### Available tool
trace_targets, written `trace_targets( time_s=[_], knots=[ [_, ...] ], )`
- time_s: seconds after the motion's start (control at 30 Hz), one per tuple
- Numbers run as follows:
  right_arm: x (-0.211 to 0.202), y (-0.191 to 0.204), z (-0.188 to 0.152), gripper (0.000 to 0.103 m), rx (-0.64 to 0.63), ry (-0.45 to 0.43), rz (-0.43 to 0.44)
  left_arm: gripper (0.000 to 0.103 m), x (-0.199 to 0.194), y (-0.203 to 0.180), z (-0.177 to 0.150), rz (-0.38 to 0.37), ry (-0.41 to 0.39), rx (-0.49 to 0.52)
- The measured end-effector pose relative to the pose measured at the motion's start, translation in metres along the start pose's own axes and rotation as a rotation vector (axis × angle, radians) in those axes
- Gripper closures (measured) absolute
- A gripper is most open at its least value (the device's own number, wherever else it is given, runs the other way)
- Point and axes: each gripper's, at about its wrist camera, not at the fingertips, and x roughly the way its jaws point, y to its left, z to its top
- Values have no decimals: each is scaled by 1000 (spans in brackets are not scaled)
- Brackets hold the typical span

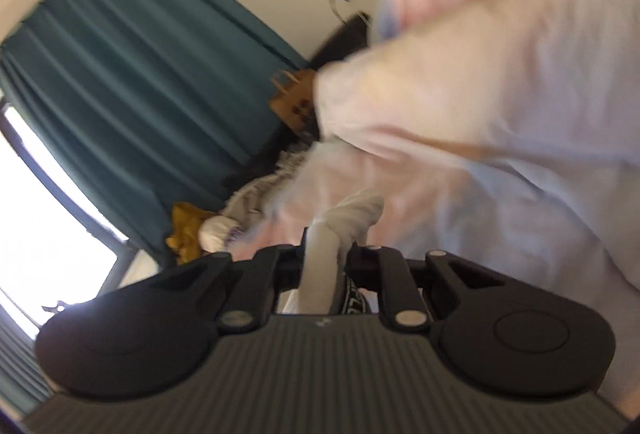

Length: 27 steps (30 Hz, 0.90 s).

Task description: Fold clothes

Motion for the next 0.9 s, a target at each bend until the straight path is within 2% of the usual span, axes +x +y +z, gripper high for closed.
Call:
trace_targets(
  time_s=[0.1,0.27,0.33,0.43,0.5,0.57,0.67,0.73,0.8,0.9],
  knots=[
    [17,-34,-13,86,61,88,-61,21,16,-6,-4,29,38,15],
    [9,-18,-18,78,-43,108,-98,21,25,-8,-7,75,82,62],
    [-13,-8,-24,73,-61,108,-139,22,26,-9,-10,87,115,81],
    [-44,1,-23,58,-117,124,-158,22,26,-8,-18,114,177,116],
    [-68,14,-25,34,-175,94,-180,22,24,-7,-23,140,211,139],
    [-91,26,-27,22,-233,64,-199,22,23,-7,-30,151,231,154],
    [-124,47,-35,22,-311,79,-145,22,20,-7,-38,170,255,186],
    [-144,65,-45,22,-370,112,-76,22,20,-8,-43,183,264,209],
    [-158,87,-59,22,-439,176,29,22,20,-11,-48,192,271,233],
    [-169,121,-100,22,-555,366,213,24,21,-13,-54,214,275,269]
  ],
)
